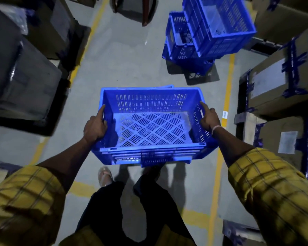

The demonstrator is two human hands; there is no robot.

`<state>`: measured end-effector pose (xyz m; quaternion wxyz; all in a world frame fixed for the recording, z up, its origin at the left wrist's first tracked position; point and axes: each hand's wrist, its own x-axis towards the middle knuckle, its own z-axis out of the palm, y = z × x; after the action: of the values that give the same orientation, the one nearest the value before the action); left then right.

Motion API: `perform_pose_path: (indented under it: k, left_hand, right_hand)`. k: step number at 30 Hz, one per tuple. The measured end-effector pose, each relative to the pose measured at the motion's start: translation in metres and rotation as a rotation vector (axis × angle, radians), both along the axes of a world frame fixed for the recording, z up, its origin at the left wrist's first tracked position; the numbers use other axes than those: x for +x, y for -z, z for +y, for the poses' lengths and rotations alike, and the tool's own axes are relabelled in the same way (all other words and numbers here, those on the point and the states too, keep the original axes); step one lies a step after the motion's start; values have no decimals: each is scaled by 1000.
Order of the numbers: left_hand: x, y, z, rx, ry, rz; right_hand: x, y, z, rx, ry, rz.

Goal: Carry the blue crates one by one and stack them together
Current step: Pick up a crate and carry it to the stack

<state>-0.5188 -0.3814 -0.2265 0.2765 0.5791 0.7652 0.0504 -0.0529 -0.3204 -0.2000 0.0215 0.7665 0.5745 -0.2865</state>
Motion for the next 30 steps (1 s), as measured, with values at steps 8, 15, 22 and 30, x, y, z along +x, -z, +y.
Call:
perform_pose_path:
  k: [8,15,22,30]
  left_hand:
    - [-47,-61,-47,114,-132,-64]
    - [-83,-127,-118,179,-308,-146]
    - [-107,-173,-230,235,-501,-123]
    - [-100,-178,-350,234,-789,-80]
  right_hand:
    - [-51,-64,3,124,-136,8]
    - [-104,-120,-19,156,-191,71]
    - [-164,-149,-38,136,-389,149]
    - [-243,-175,-66,154,-676,183]
